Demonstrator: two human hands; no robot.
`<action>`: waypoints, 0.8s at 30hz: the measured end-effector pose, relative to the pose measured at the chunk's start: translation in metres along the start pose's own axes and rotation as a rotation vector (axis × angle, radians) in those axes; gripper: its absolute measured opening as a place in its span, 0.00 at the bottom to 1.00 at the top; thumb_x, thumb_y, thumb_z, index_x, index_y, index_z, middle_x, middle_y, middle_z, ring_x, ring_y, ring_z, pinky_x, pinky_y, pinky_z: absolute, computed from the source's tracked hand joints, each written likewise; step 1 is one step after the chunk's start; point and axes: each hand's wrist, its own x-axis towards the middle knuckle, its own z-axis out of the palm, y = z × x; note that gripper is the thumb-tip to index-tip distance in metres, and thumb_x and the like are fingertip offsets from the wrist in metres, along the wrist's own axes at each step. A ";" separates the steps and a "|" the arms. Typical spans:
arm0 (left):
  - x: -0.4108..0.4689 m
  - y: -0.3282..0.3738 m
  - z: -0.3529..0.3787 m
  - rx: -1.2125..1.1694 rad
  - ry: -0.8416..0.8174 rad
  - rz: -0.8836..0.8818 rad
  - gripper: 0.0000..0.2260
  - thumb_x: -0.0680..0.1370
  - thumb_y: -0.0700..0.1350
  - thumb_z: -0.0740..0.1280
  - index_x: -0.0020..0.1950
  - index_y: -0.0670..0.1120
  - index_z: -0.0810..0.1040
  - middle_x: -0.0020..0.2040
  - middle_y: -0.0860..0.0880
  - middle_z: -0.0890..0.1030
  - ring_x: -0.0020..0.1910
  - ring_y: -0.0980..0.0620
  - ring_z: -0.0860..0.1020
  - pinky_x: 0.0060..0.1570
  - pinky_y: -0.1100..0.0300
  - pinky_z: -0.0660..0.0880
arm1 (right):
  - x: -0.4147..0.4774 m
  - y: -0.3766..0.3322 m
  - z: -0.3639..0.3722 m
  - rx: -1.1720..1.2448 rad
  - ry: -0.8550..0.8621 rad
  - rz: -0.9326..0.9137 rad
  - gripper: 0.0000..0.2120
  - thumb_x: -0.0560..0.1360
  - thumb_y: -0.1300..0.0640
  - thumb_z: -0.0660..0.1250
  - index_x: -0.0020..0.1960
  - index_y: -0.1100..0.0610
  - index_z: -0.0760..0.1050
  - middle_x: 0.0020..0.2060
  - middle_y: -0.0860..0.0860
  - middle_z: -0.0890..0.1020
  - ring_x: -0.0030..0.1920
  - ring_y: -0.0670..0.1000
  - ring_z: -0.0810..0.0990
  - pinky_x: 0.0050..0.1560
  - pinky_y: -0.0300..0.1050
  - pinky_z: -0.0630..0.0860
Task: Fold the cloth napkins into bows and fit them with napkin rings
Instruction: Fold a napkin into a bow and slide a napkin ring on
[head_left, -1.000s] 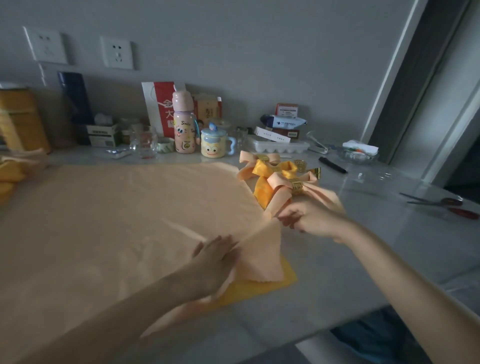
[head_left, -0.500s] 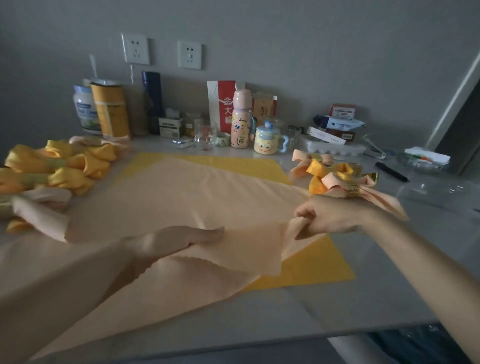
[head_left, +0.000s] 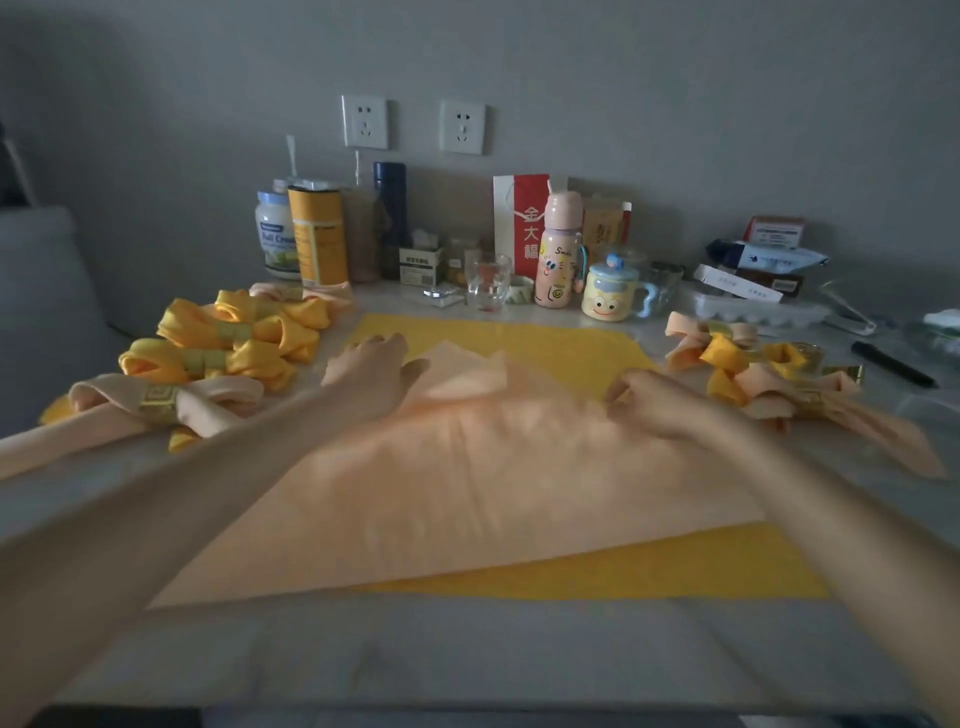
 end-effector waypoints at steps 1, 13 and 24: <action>-0.004 0.004 0.000 -0.022 0.073 0.037 0.18 0.82 0.52 0.54 0.65 0.42 0.71 0.63 0.42 0.73 0.63 0.41 0.70 0.59 0.51 0.67 | 0.004 0.007 0.007 0.002 0.106 0.030 0.16 0.77 0.53 0.62 0.62 0.61 0.70 0.57 0.57 0.76 0.54 0.56 0.76 0.45 0.44 0.72; -0.083 0.018 0.054 -0.074 -0.199 0.327 0.24 0.81 0.59 0.48 0.73 0.50 0.60 0.73 0.51 0.58 0.73 0.52 0.53 0.70 0.57 0.48 | 0.003 0.051 0.015 -0.014 0.109 0.066 0.21 0.71 0.43 0.69 0.31 0.54 0.64 0.29 0.49 0.70 0.33 0.49 0.68 0.33 0.44 0.57; -0.095 0.025 0.051 -0.050 -0.353 0.368 0.26 0.81 0.60 0.48 0.77 0.54 0.49 0.78 0.52 0.41 0.76 0.52 0.39 0.74 0.49 0.38 | -0.057 0.069 -0.037 -0.631 -0.081 0.194 0.15 0.74 0.43 0.65 0.51 0.53 0.73 0.55 0.51 0.76 0.52 0.51 0.75 0.52 0.46 0.73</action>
